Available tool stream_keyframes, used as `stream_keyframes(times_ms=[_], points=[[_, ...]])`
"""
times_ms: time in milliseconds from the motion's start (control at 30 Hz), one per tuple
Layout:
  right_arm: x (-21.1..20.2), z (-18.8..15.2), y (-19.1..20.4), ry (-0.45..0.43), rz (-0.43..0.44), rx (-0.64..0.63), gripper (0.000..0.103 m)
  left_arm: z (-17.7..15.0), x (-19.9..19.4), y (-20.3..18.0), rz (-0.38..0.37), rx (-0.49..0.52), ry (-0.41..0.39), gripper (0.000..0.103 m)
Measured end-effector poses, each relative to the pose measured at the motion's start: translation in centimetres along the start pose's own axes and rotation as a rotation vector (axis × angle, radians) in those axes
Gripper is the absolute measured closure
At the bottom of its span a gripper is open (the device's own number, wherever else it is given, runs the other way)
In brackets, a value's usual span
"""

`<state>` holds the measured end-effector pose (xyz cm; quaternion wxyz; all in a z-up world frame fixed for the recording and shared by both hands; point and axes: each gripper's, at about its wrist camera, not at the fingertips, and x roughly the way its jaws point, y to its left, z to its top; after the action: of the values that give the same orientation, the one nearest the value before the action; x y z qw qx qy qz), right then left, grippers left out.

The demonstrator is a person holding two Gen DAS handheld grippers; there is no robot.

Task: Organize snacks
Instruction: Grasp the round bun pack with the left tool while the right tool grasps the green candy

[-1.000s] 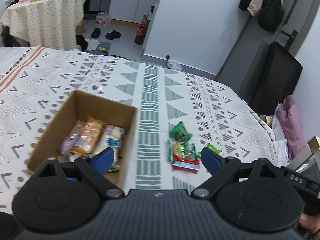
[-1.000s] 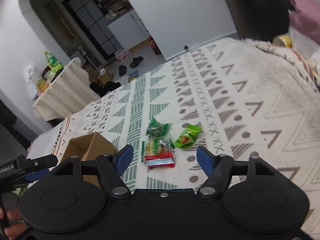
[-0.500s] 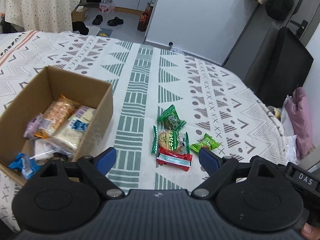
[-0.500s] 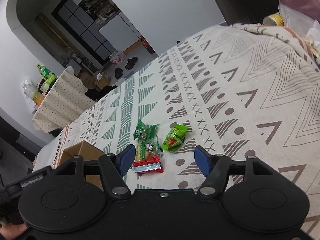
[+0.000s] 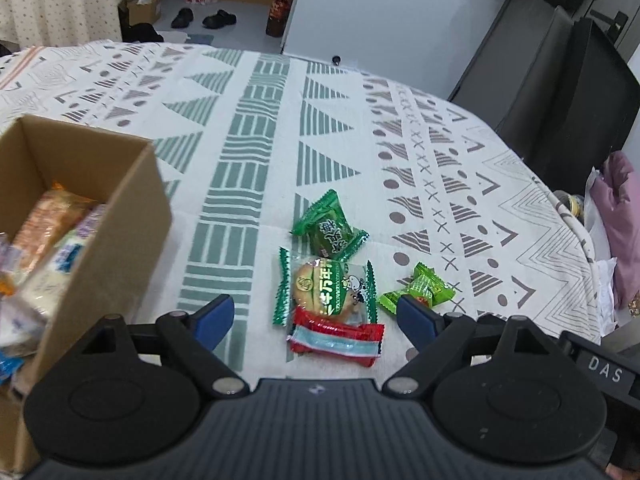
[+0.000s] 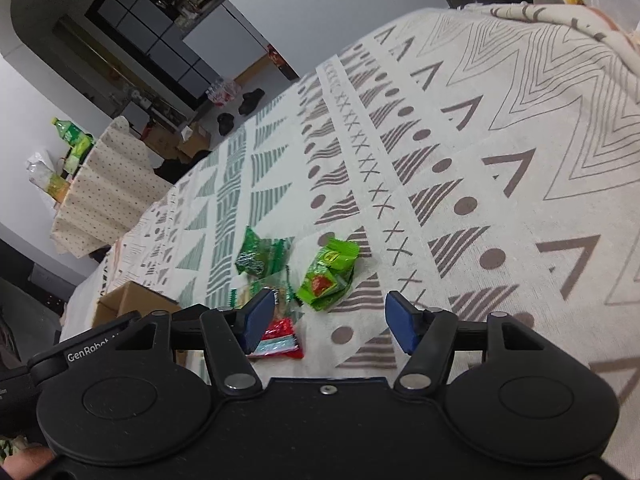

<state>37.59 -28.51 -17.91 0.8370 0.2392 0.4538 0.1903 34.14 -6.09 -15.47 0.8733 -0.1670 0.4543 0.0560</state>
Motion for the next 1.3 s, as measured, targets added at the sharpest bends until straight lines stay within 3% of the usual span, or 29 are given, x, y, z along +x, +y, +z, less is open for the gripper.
stream_keyframes(times_ms=[467, 767, 867, 933, 1133, 1300], points=[[5.0, 1.3, -1.5, 0.071, 0.019, 0.038, 0.046, 1.1, 6.3, -1.2, 0.019, 0.039, 0.067, 0.015], [6.9, 2.1, -1.2, 0.066, 0.065, 0.021, 0.047, 1.0, 7.4, -1.4, 0.055, 0.064, 0.081, 0.040], [7.1, 2.0, -0.9, 0.079, 0.060, -0.006, 0.055, 1.1, 7.2, -1.4, 0.043, 0.062, 0.077, 0.053], [7.2, 2.0, -0.8, 0.088, 0.053, -0.016, 0.066, 1.2, 7.0, -1.4, 0.043, 0.050, 0.078, 0.054], [6.6, 2.1, -0.8, 0.087, 0.055, -0.010, 0.076, 1.2, 6.1, -1.0, 0.047, 0.036, 0.067, 0.055], [6.1, 1.9, -0.3, 0.081, 0.045, -0.032, 0.076, 1.5, 4.6, -0.5, 0.050, 0.020, 0.039, 0.055]])
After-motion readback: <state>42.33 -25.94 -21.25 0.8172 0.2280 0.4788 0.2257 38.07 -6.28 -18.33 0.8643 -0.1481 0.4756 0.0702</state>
